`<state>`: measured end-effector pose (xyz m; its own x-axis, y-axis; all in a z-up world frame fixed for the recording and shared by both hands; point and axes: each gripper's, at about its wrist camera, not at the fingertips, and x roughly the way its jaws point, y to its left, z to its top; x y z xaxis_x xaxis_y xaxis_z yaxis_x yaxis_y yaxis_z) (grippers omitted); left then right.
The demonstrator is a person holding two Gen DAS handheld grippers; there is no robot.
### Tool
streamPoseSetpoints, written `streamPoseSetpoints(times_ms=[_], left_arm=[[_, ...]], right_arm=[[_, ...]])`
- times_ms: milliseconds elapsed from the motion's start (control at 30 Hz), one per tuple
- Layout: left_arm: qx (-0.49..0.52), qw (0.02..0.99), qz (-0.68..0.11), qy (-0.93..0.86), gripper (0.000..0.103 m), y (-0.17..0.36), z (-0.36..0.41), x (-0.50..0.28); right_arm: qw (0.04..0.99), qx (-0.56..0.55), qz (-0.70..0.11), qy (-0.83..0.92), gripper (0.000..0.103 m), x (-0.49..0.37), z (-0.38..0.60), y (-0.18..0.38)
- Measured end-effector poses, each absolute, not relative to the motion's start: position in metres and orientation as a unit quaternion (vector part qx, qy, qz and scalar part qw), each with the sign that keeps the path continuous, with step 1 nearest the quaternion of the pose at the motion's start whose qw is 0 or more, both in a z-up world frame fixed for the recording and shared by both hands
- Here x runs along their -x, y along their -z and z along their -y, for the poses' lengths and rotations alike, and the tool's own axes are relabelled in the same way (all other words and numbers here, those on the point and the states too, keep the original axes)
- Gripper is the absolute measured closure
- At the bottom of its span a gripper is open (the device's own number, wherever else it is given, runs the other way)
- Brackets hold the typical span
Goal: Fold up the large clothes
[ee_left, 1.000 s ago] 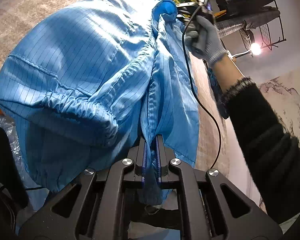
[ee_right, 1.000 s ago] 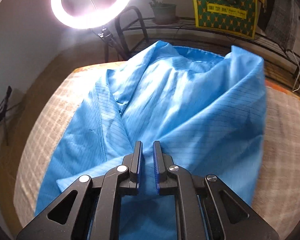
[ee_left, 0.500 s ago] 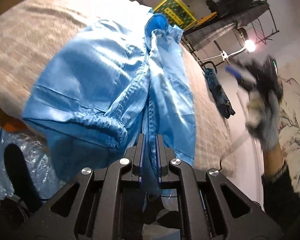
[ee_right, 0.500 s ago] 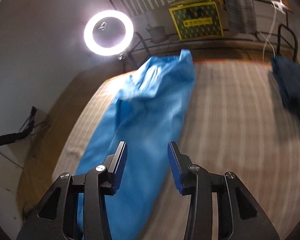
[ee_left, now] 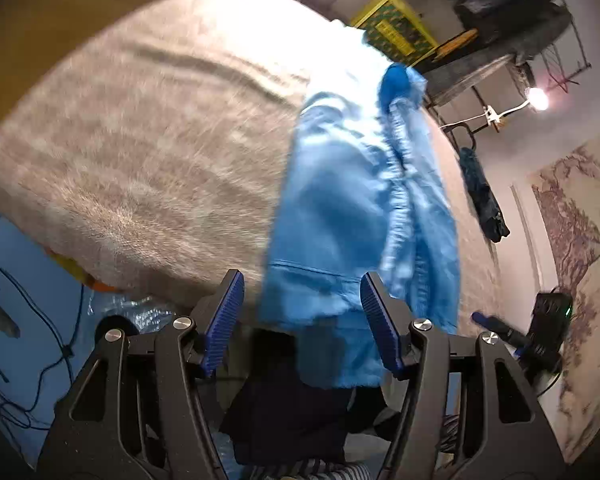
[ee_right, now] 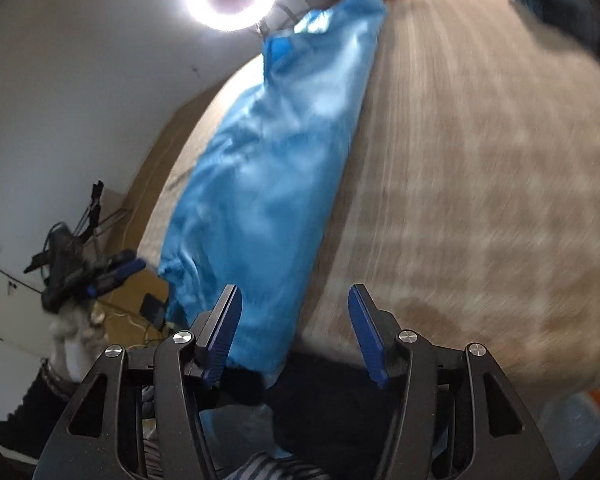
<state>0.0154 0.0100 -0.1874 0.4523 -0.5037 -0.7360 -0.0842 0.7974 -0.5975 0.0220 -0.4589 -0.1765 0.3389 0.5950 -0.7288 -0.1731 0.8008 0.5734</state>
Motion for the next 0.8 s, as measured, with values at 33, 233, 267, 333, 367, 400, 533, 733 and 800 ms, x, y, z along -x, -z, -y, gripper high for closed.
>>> streamPoseSetpoints(times_ms=[33,233,267,333,367,400,533,733,800], left_arm=[[0.306,0.791,-0.513,0.135,0.041,0.196,-0.012,-0.020],[0.331,0.770,-0.518,0.174,0.041,0.213,-0.002,-0.029],[0.339,0.763,-0.518,0.184,0.041,0.214,-0.001,-0.030],[0.340,0.759,-0.520,0.193,0.042,0.215,0.005,-0.031],[0.329,0.763,-0.522,0.193,0.045,0.215,0.010,-0.032],[0.319,0.767,-0.522,0.192,0.056,0.213,0.014,-0.032],[0.276,0.769,-0.538,0.208,0.096,0.214,0.039,-0.031],[0.317,0.750,-0.526,0.245,0.098,0.200,0.062,-0.002],[0.325,0.742,-0.527,0.259,0.098,0.196,0.075,0.012]], right_arm=[[0.788,-0.203,-0.527,-0.246,0.048,-0.023,0.454,0.184],[0.769,-0.248,-0.513,-0.292,0.046,-0.016,0.443,0.197],[0.758,-0.269,-0.511,-0.303,0.046,-0.019,0.442,0.201],[0.752,-0.276,-0.511,-0.312,0.050,-0.020,0.434,0.208],[0.756,-0.271,-0.506,-0.314,0.053,-0.019,0.431,0.207],[0.757,-0.265,-0.508,-0.315,0.062,-0.020,0.427,0.208],[0.754,-0.257,-0.521,-0.307,0.098,-0.023,0.421,0.211],[0.778,-0.198,-0.518,-0.295,0.101,-0.016,0.437,0.170],[0.783,-0.183,-0.519,-0.290,0.101,-0.011,0.450,0.157]])
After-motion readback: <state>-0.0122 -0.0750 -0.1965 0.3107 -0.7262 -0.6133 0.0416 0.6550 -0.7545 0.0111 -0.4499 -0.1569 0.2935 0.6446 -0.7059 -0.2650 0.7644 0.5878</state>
